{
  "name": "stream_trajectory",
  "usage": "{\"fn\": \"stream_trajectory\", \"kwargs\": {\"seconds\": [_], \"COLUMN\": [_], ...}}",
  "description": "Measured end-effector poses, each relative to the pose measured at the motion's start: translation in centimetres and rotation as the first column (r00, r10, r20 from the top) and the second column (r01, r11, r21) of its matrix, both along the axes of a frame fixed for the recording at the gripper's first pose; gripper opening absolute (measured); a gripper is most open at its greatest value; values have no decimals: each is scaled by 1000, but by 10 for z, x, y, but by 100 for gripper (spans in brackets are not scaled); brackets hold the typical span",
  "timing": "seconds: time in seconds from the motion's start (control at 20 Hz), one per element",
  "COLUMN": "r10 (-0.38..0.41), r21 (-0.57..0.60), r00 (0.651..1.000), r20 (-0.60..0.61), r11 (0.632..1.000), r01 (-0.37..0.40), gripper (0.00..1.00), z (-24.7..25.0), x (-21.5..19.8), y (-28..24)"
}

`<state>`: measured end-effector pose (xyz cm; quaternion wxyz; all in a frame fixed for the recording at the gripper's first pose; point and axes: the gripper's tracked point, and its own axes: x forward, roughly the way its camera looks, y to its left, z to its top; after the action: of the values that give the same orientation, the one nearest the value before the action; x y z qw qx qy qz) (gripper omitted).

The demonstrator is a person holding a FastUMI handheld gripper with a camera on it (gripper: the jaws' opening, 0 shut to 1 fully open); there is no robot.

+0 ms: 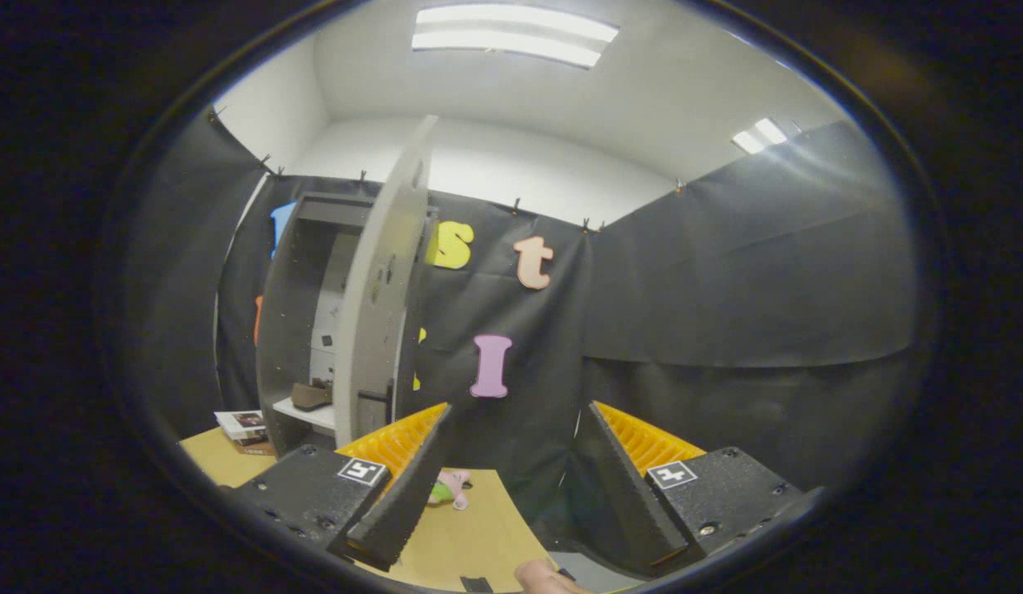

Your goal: Open the shoe cabinet door, grab the shoes and put them into the shoe cabinet, then close the shoe cabinet door.

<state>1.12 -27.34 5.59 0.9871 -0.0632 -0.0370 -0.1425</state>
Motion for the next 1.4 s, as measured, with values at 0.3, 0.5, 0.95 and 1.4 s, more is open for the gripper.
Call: {"fn": "stream_trajectory", "kwargs": {"seconds": [0.3, 0.5, 0.95, 1.4], "r10": [69, 221, 284, 298], "r21": [101, 146, 94, 135], "r00": [995, 969, 944, 943], "r20": [-76, -109, -167, -150], "r11": [993, 968, 958, 951], "r01": [-61, -204, -271, -279], "gripper": [100, 100, 95, 95], "z": [-33, -54, -61, -61], "x": [64, 98, 110, 102], "y": [-32, 2, 69, 109]}}
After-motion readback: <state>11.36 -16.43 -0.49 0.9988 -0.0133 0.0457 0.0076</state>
